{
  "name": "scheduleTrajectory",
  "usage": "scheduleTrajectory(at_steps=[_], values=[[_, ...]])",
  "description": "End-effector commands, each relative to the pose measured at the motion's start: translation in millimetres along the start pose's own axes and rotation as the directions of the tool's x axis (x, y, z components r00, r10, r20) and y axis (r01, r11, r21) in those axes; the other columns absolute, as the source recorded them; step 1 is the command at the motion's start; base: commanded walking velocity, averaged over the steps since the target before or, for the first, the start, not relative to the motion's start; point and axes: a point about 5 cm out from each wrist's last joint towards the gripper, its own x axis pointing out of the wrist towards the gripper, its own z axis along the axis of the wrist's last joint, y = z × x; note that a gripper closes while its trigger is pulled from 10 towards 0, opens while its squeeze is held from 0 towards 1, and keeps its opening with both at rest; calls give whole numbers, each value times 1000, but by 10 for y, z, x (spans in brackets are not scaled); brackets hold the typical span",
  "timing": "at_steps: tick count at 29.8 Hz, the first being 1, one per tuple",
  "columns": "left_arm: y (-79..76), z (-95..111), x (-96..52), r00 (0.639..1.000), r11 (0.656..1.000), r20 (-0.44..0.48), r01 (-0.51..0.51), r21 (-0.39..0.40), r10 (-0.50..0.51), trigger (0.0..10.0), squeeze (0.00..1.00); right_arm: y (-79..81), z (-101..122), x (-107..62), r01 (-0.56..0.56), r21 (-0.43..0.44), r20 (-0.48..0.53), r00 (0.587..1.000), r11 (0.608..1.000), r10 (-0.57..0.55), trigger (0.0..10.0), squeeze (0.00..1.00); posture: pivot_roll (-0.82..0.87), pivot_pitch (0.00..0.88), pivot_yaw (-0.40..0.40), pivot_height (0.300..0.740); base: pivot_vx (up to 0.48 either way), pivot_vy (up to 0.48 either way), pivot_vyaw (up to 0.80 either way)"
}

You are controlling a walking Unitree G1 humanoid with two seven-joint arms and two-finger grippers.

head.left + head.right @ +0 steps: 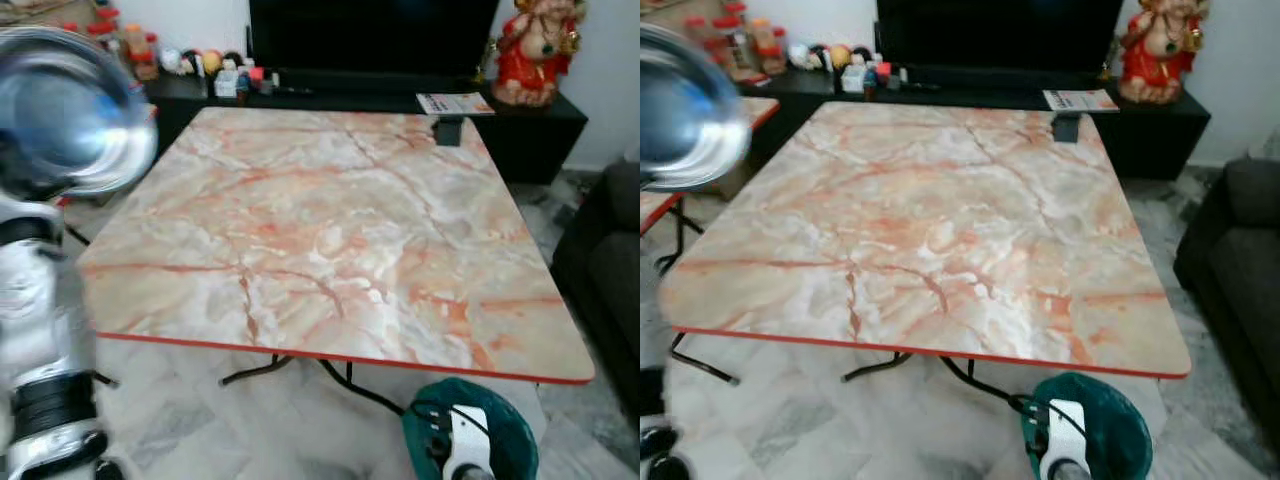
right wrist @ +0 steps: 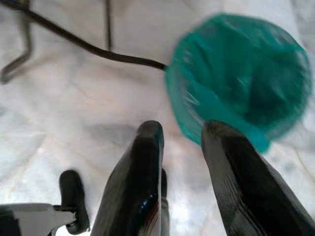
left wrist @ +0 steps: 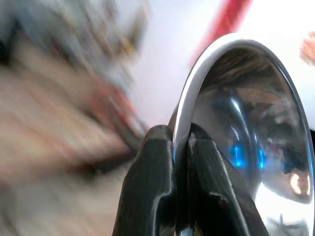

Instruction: Setting the table

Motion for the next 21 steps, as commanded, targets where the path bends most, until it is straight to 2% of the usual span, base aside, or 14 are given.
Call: scheduleTrajectory(at_steps=[1,2,3,6,7,9,12,16,17,18,20,21], values=[[-263,-275,22,985,989,-156,56,-137,-77,10000,0,-41,-17,-8,31,43,5,1000,999,-31,10000,0,43,0,51,740,0,0,0],[-344,-362,11,975,981,-198,63,-184,-100,10000,0,-52,-29,-12,37,51,4,999,998,-38,10000,0,36,0,55,740,0,0,0],[-423,-494,-9,953,969,-278,48,-244,-118,10000,0,-65,-45,-18,45,60,2,999,997,-45,10000,0,27,0,61,740,0,0,0],[-585,-726,-69,899,939,-413,-6,-344,-146,10000,0,-88,-106,-36,62,82,-6,998,995,-62,10000,0,1,0,81,740,0,0,0],[-585,-726,-69,899,939,-413,-6,-344,-146,10000,0,-88,-106,-36,62,82,-6,998,995,-62,10000,0,1,0,81,740,0,0,0],[-662,-820,-95,869,931,-473,-38,-363,-149,10000,0,-99,-151,-49,71,92,-14,997,993,-70,10000,0,-2,0,91,740,0,0,0],[-699,-947,-132,803,933,-580,-94,-348,-135,10000,0,-102,-207,-65,79,101,-26,997,992,-77,10000,0,-8,0,101,740,0,0,0],[-660,-1109,-236,713,951,-688,-100,-293,-137,10000,0,-84,-218,-68,80,109,-26,997,991,-77,10000,0,-6,0,107,740,0,0,0],[-660,-1109,-236,713,951,-688,-100,-293,-137,10000,0,-84,-218,-68,80,109,-26,997,991,-77,10000,0,-6,0,107,740,0,0,0],[-631,-1176,-296,672,955,-727,-102,-278,-140,10000,0,-74,-220,-67,78,110,-27,997,991,-75,10000,0,-2,0,106,740,0,0,0],[-630,-1232,-365,632,957,-759,-92,-276,-158,10000,0,-66,-216,-65,75,110,-26,997,991,-73,10000,0,0,0,104,740,0,0,0],[-631,-1247,-384,623,959,-766,-85,-270,-160,10000,0,-61,-208,-63,74,109,-24,997,991,-72,10000,0,0,0,104,740,0,0,0]])
